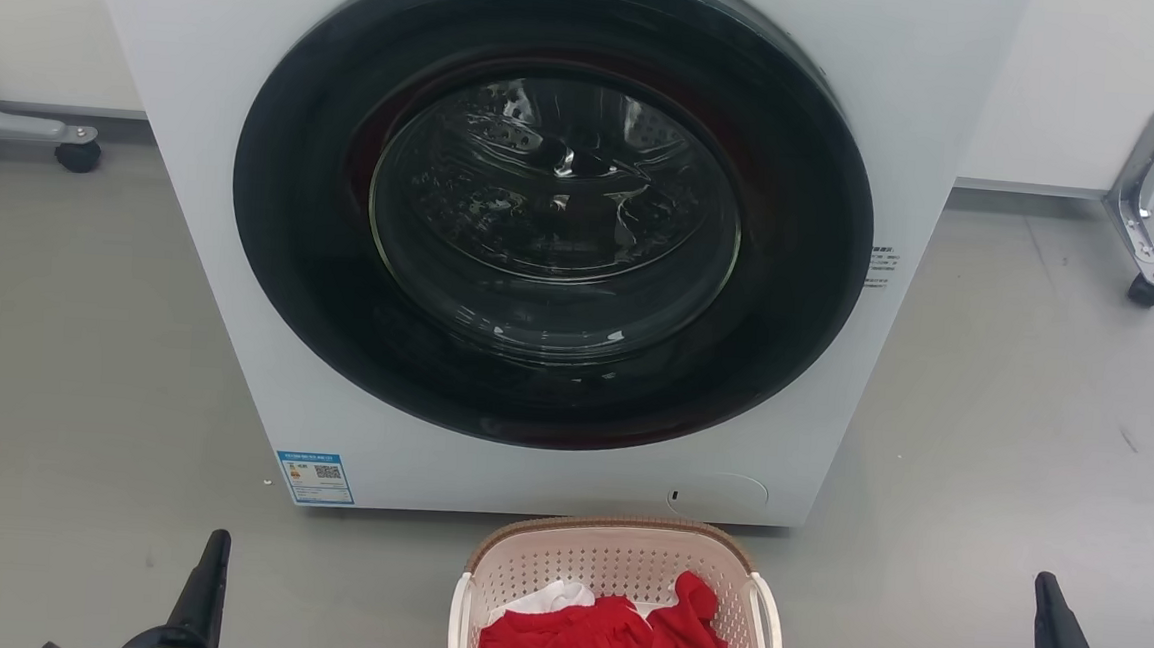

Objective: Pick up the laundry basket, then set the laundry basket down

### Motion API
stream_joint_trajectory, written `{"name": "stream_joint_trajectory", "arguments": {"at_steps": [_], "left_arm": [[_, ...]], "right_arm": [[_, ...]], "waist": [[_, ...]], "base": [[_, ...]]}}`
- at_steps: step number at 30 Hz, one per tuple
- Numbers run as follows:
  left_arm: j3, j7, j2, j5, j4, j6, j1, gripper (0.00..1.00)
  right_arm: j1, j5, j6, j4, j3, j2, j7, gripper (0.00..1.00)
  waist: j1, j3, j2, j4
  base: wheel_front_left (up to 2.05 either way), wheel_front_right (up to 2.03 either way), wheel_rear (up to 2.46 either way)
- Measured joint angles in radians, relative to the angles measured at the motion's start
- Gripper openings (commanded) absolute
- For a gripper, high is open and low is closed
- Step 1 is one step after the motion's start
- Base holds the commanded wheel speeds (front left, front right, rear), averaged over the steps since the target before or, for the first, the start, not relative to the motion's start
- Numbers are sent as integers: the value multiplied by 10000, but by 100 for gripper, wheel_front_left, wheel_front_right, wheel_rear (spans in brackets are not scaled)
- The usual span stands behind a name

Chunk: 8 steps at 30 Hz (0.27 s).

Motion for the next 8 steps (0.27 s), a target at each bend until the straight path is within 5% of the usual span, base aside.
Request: {"name": "stream_joint_trajectory", "arguments": {"at_steps": [8], "left_arm": [[0, -2, 0, 0, 0, 0, 0, 0]], "right_arm": [[0, 0, 0, 2, 0, 0, 0, 0]], "waist": [[-1, 0, 0, 0]], "base": [[0, 0, 0]]}}
